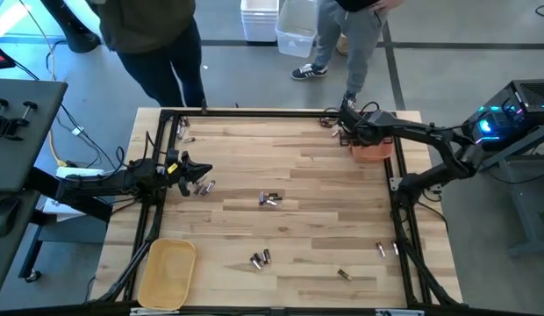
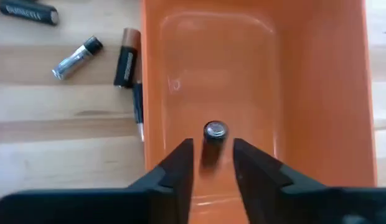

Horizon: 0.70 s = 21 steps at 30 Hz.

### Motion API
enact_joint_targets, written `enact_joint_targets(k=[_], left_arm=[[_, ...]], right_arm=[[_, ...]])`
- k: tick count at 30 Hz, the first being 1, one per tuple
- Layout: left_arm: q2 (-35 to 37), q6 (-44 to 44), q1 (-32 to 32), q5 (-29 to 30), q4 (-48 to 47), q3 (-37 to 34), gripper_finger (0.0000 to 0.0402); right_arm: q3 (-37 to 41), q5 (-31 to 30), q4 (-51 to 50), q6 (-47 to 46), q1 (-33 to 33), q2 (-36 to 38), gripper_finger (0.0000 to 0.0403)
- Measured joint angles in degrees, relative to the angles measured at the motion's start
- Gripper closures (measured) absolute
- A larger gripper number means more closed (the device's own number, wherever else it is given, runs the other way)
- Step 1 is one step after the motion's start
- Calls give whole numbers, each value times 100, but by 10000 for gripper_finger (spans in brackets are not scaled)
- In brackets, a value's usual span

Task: Sort batteries
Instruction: Put the black battery into the orange bin

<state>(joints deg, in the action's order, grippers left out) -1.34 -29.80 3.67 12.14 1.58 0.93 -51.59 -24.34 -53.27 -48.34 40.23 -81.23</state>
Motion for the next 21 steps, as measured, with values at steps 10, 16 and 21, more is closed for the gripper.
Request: enact_joint_targets(k=[10, 16, 21], left_arm=[[0, 0, -1, 0, 0, 0, 401], [0, 0, 1, 0, 0, 2, 401], [1, 0, -1, 0, 0, 2, 401]], right_arm=[[-496, 1072, -300, 835, -239, 286, 204], [-577, 2390, -340, 253, -1961, 1041, 211], [-573, 2681, 24, -1338, -4674, 1076, 219]])
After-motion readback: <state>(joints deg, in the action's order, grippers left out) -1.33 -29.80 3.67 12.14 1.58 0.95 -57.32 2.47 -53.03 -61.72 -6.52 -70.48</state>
